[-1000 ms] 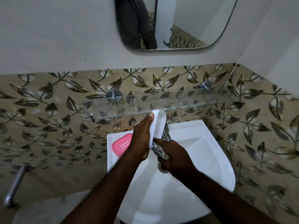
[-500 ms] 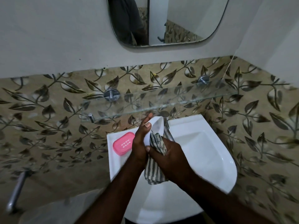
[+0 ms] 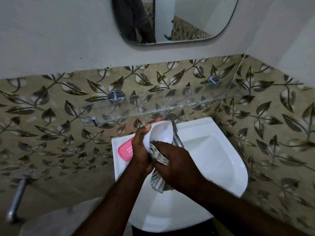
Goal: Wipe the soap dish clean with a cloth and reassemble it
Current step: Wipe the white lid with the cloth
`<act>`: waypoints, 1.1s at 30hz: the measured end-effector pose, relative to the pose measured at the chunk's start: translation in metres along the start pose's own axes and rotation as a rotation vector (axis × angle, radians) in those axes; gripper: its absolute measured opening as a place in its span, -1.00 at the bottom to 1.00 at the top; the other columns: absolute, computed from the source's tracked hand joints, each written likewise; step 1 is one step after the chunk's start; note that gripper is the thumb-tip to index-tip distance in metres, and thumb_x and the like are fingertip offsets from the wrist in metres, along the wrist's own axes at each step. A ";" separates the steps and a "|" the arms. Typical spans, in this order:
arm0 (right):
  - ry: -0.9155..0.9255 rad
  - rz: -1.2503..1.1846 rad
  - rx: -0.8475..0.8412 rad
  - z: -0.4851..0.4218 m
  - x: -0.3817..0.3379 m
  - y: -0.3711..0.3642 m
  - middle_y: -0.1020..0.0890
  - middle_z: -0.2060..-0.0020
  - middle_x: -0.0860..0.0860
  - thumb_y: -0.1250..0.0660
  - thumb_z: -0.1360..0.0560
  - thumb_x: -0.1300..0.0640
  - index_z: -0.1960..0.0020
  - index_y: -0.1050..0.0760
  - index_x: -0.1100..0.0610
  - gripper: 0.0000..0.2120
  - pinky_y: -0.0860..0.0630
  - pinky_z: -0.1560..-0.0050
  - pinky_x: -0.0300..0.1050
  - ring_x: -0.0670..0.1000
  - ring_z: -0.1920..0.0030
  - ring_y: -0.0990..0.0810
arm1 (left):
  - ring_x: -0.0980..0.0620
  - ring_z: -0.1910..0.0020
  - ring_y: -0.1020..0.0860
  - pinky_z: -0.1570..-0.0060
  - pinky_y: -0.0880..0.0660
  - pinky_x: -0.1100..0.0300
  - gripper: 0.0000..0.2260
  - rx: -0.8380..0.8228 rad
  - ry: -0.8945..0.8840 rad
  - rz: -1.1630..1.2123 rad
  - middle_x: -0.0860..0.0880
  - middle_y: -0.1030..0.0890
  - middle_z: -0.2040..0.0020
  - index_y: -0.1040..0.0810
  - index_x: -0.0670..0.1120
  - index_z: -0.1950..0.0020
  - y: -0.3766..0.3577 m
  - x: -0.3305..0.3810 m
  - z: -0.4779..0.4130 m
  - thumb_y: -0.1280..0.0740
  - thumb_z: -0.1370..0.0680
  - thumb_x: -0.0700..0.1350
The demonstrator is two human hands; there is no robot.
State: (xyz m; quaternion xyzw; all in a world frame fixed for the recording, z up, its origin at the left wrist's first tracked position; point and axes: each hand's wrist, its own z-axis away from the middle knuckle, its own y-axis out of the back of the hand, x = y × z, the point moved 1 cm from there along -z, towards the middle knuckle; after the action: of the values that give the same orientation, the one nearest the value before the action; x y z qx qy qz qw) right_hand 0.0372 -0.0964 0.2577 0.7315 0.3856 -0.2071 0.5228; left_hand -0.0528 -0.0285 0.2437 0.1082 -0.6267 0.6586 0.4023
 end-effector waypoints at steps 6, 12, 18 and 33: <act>0.070 0.445 0.001 0.002 0.042 0.008 -0.67 -0.11 -0.03 -0.17 -0.33 0.07 -0.18 -0.59 0.03 -0.54 -0.38 -0.01 -0.32 -0.07 -0.06 -0.52 | -0.12 0.05 -0.63 -0.03 -0.55 0.05 -0.58 -0.001 0.043 0.067 -0.18 -0.67 0.02 -0.62 -0.18 -0.11 0.004 -0.001 0.002 -0.23 -0.40 0.04; 0.042 0.105 0.025 -0.002 0.009 0.001 -0.67 0.05 0.04 -0.25 -0.42 0.17 -0.03 -0.61 0.15 -0.76 -0.39 -0.02 -0.36 -0.03 0.00 -0.57 | -0.08 0.15 -0.68 0.04 -0.59 0.08 -0.63 -0.018 -0.003 0.037 -0.16 -0.70 0.09 -0.67 -0.16 -0.03 -0.001 0.001 0.006 -0.21 -0.43 0.02; 0.076 0.326 -0.112 -0.007 0.037 0.015 -0.57 -0.25 -0.11 -0.27 -0.34 0.14 -0.23 -0.49 -0.12 -0.53 -0.54 0.01 -0.12 0.05 -0.09 -0.59 | -0.10 0.11 -0.64 0.10 -0.60 0.12 -0.61 -0.052 0.014 0.093 -0.16 -0.69 0.09 -0.67 -0.17 -0.02 0.000 0.009 0.004 -0.29 -0.36 0.04; 0.091 0.454 -0.089 -0.006 0.061 0.025 -0.54 -0.22 -0.19 -0.27 -0.38 0.07 -0.27 -0.35 -0.21 -0.52 -0.52 0.10 -0.22 -0.04 -0.12 -0.57 | -0.12 0.04 -0.59 0.03 -0.55 0.10 -0.49 -0.107 0.071 0.055 -0.17 -0.64 0.02 -0.62 -0.19 -0.09 -0.002 0.007 0.001 -0.47 -0.22 0.04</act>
State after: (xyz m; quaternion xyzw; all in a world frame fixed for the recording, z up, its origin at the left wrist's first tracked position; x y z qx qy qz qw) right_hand 0.0938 -0.0734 0.2322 0.7844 0.2430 -0.0338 0.5697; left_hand -0.0567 -0.0267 0.2501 0.0458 -0.6492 0.6382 0.4111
